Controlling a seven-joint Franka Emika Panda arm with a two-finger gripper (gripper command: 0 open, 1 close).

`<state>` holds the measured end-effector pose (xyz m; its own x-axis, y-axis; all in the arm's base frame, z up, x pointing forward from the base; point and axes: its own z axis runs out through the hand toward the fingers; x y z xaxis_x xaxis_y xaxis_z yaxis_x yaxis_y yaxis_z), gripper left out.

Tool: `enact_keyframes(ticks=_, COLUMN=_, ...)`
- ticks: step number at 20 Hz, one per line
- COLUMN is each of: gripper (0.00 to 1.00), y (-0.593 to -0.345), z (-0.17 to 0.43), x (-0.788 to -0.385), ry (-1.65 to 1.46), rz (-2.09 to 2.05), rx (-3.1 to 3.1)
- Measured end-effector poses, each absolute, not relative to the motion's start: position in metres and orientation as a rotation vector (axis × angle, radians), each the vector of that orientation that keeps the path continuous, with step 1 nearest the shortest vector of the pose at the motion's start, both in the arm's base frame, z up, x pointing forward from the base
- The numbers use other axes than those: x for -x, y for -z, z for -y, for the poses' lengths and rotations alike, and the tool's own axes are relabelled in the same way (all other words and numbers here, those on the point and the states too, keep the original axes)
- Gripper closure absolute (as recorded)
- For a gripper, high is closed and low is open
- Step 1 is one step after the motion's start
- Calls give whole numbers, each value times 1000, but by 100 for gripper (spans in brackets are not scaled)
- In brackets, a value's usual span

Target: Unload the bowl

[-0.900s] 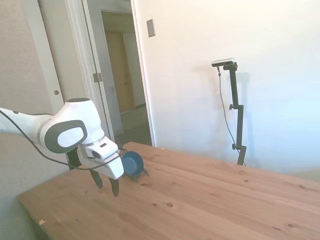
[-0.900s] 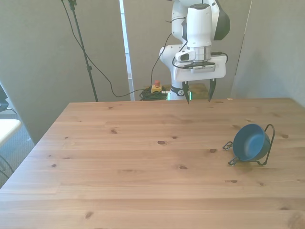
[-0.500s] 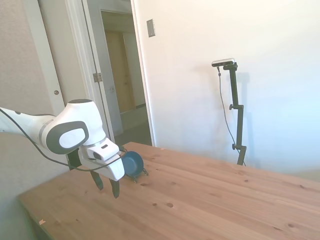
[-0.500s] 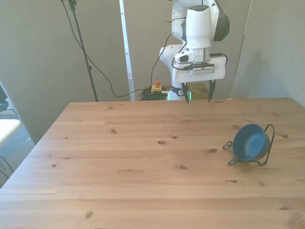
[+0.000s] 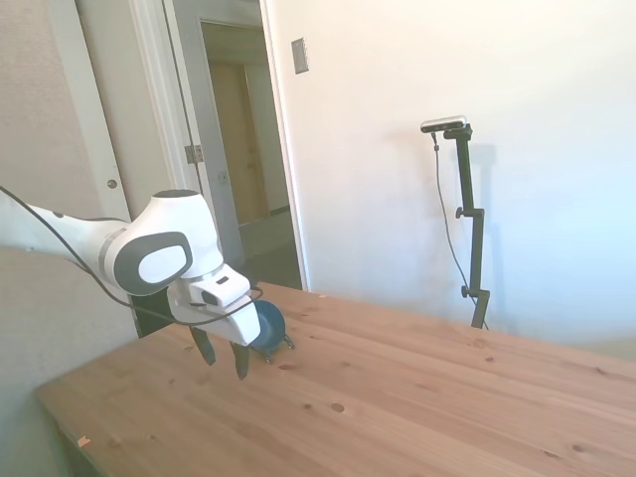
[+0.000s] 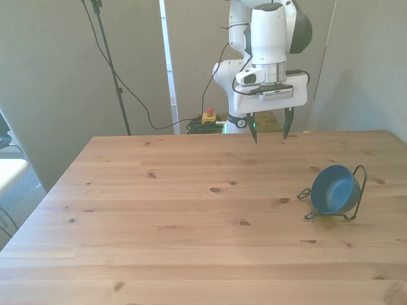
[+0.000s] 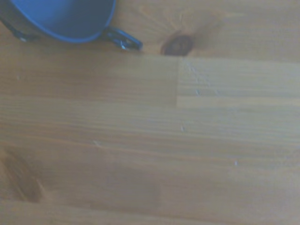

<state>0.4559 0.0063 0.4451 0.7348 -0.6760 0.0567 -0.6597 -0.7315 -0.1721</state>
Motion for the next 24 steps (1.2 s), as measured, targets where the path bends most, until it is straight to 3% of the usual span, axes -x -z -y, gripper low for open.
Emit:
enact_keyframes(ticks=8, gripper=0, y=-457, z=1, x=-519, ry=191, rz=-966, rx=2744)
enact_keyframes(ticks=24, gripper=0, y=-435, z=-37, x=-597, ry=75, rz=-601, rx=2671)
